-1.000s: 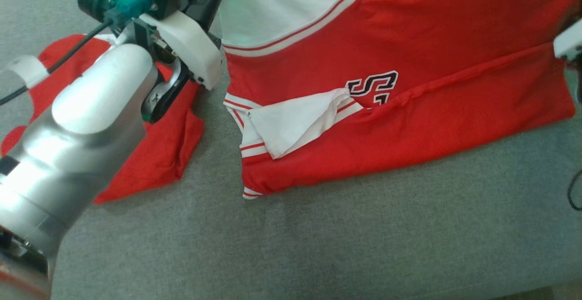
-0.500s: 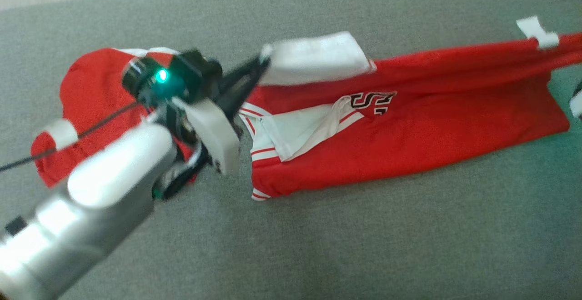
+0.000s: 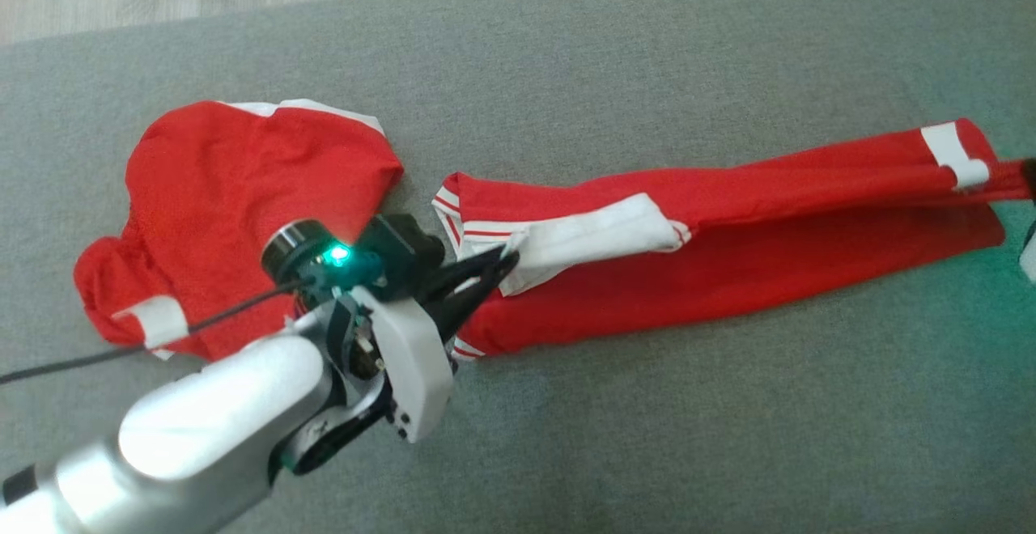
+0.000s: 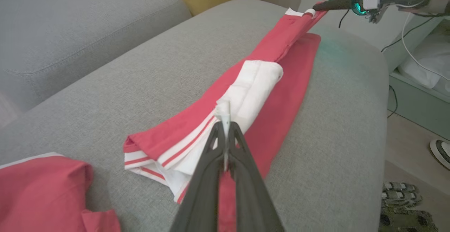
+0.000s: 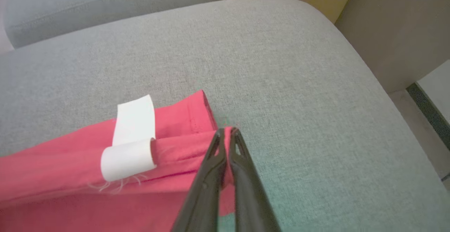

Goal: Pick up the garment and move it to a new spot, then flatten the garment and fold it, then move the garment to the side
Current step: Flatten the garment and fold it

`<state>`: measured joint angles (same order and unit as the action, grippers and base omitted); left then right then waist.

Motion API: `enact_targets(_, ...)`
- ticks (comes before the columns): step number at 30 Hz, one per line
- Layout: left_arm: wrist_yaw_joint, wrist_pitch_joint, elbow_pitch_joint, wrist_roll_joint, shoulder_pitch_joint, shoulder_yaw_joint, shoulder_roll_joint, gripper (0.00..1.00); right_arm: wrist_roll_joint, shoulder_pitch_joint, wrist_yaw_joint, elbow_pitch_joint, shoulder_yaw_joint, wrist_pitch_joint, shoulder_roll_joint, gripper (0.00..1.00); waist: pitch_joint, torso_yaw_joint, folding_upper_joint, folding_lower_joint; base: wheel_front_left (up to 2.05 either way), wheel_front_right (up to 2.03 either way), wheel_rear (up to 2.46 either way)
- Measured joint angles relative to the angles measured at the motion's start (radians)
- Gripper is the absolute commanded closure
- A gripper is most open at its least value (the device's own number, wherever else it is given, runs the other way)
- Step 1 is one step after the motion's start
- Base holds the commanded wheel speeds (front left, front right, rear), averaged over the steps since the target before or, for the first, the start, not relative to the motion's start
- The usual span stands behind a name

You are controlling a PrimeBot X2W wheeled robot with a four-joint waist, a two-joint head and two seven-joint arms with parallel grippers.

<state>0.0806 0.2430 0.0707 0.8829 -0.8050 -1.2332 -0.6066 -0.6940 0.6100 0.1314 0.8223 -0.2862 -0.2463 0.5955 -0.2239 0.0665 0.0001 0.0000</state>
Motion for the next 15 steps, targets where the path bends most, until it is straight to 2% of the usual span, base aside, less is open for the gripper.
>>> enact_targets(9, 0.001, 0.099, 0.011, -0.021, 0.038, -0.060, -0.006, 1.00, 0.063, -0.029, 0.000, -0.009, -0.035, -0.062, 0.005, 1.00, -0.017, 0.013, 0.0000, 0.0000, 0.00, 0.00, 0.00)
enact_targets(15, -0.001, 0.099, -0.010, -0.041, 0.037, -0.060, -0.001, 1.00, 0.079, -0.030, 0.000, -0.018, -0.039, -0.080, 0.002, 1.00, -0.027, 0.020, 0.0000, 0.0000, 0.00, 0.00, 0.00)
